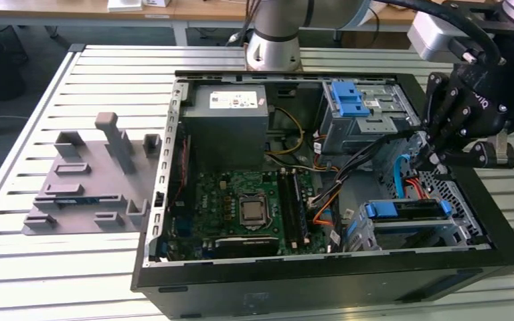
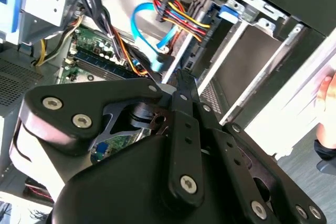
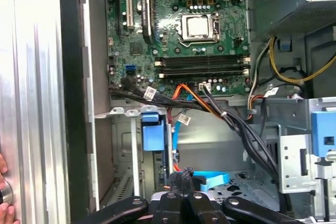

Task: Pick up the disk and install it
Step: 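Insert the second disk wire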

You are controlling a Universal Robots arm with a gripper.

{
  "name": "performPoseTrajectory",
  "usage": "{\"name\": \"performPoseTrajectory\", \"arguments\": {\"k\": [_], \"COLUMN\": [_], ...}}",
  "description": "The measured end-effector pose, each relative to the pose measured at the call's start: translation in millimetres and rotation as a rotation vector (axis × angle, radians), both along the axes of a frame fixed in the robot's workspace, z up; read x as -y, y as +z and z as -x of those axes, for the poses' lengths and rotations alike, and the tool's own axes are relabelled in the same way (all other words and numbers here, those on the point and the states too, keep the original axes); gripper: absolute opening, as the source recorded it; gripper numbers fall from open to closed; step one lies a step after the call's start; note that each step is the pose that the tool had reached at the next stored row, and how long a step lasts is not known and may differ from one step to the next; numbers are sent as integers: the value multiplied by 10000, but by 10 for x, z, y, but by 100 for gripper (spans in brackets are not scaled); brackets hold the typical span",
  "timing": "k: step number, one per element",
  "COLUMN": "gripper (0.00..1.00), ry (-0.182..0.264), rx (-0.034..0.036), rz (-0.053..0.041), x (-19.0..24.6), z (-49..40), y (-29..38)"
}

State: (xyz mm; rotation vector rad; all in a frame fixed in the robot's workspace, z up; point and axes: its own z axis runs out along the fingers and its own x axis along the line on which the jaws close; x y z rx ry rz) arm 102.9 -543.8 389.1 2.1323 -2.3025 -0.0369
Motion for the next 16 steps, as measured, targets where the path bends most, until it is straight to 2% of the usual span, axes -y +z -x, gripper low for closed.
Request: {"name": "performPoseTrajectory", "arguments": {"k": [6,8,16], "gripper": [11,11,11], "ry": [0,1,1], "rx": [0,0,-1], "rz": [0,0,23], "x": [-124,-151,-159], "z": [11,12,13], "y": [15,17,18]}}
